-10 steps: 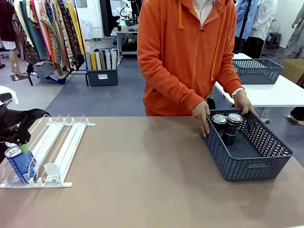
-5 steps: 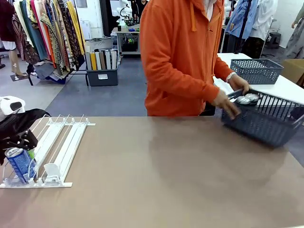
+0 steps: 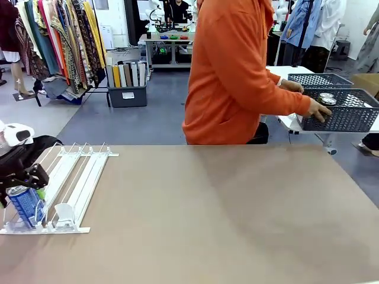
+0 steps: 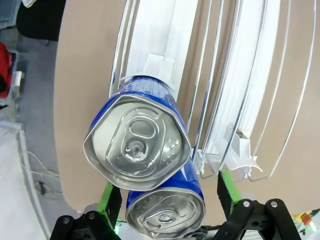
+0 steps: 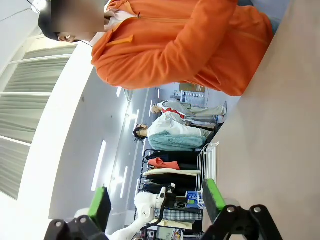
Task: Retrieve and store the cans from the dispenser.
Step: Pick up one can from the Automatic Can Dispenser and place it in the middle of the table.
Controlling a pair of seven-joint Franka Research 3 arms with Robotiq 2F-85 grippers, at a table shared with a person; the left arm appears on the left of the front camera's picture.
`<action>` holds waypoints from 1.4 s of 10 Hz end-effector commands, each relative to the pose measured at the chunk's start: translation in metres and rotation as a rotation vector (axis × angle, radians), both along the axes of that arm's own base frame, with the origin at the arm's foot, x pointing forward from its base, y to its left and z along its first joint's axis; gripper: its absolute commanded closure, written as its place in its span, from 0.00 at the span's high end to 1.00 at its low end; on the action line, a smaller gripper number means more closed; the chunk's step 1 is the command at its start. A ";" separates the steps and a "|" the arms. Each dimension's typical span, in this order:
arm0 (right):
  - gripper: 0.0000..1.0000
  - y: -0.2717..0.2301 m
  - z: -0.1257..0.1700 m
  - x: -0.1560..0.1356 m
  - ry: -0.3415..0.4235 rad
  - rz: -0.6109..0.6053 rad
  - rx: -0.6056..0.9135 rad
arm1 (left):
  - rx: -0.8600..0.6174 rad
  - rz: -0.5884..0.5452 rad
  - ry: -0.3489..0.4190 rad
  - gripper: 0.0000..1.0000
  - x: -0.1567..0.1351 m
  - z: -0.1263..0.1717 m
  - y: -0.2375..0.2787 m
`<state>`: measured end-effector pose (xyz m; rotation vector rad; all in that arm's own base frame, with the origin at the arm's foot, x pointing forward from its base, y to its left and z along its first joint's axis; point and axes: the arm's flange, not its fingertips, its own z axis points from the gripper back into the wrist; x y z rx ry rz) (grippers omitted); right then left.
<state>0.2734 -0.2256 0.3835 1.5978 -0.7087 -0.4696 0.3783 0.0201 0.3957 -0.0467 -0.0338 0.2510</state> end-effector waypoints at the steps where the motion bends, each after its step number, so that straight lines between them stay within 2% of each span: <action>1: 1.00 -0.001 0.005 -0.003 0.008 0.009 0.008 | -0.008 0.029 -0.008 1.00 -0.001 -0.001 -0.004; 2: 1.00 -0.001 0.005 -0.003 0.008 0.009 0.008 | 0.000 0.026 -0.006 0.40 -0.001 -0.001 -0.004; 3: 1.00 -0.001 0.005 -0.003 0.008 0.009 0.008 | -0.004 0.026 -0.006 0.00 -0.001 -0.001 -0.004; 10: 1.00 -0.001 0.005 -0.003 0.008 0.009 0.008 | -0.003 0.028 -0.004 0.00 -0.002 0.006 -0.003; 12: 1.00 -0.001 0.005 -0.003 0.008 0.009 0.008 | 0.018 0.019 -0.052 0.00 -0.016 0.037 -0.004; 14: 1.00 -0.001 0.005 -0.003 0.008 0.009 0.008 | -0.020 -0.009 -0.083 0.00 -0.046 0.100 -0.003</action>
